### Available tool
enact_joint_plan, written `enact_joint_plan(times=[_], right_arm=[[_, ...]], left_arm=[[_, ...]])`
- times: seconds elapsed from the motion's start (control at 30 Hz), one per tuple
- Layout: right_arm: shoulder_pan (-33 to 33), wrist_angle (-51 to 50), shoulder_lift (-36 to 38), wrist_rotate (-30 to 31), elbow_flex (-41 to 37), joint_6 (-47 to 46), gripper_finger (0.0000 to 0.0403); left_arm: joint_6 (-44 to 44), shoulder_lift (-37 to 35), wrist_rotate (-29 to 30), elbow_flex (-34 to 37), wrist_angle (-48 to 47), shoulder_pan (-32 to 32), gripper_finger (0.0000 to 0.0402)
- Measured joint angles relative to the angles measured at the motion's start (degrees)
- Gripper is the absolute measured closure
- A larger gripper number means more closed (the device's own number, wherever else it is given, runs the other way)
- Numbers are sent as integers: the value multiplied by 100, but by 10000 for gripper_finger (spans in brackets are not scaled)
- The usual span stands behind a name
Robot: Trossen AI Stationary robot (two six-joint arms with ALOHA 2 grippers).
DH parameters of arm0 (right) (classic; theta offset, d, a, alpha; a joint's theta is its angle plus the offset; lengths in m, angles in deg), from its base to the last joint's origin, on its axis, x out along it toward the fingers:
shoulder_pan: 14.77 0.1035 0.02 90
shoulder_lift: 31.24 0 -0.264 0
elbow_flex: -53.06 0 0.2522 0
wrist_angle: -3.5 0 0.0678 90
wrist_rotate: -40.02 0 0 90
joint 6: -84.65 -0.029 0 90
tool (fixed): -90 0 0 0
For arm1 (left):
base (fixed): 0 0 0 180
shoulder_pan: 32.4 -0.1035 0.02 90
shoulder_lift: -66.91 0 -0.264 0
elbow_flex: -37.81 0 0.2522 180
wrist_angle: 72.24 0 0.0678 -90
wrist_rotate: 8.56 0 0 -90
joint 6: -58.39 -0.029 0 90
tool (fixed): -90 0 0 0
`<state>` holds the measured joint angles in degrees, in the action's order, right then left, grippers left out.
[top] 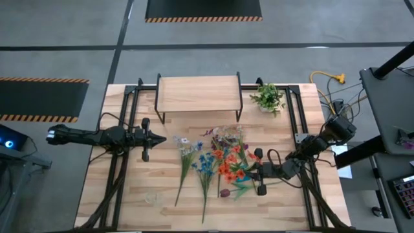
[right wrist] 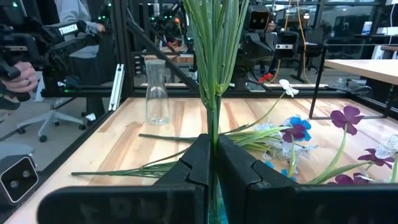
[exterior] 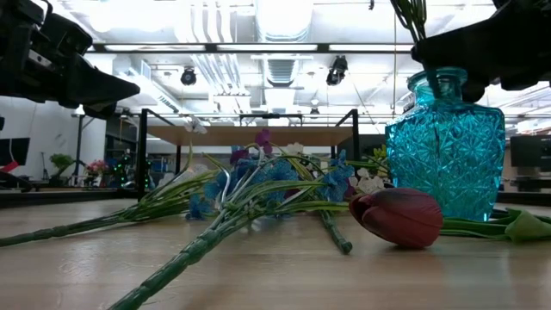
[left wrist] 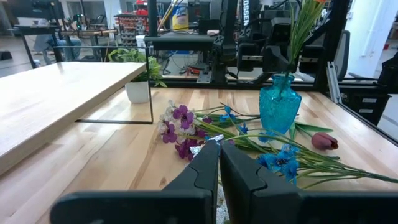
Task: Pick and place flowers into a vace then onto a shelf
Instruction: Put the orange flowers into the blue vase, then put the right white flowers into the blue vase
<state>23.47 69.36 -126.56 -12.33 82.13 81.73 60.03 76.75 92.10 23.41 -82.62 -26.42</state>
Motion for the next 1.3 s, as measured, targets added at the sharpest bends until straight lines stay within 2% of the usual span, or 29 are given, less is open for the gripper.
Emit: enact_joint_plan(times=[0.17,0.53,0.73,0.93,1.07,1.2,1.3], right_arm=[[0,-5,100,0,0,-18,358],[56,-30,255,-13,0,-2,209],[316,-411,820,-13,-2,446,177],[468,-2263,1964,24,24,-82,178],[476,-4171,2875,49,246,-793,179],[510,-6281,3472,-143,848,-1680,179],[710,-7325,3544,-181,1457,-1784,180]], left_arm=[[-2,0,0,0,0,0,402],[-1,0,0,1,0,0,402],[0,0,0,0,-1,0,402],[0,0,-2,0,-1,0,402],[-2,0,-2,0,0,0,402],[-2,0,-2,0,0,0,402],[0,0,-2,2,0,0,402]])
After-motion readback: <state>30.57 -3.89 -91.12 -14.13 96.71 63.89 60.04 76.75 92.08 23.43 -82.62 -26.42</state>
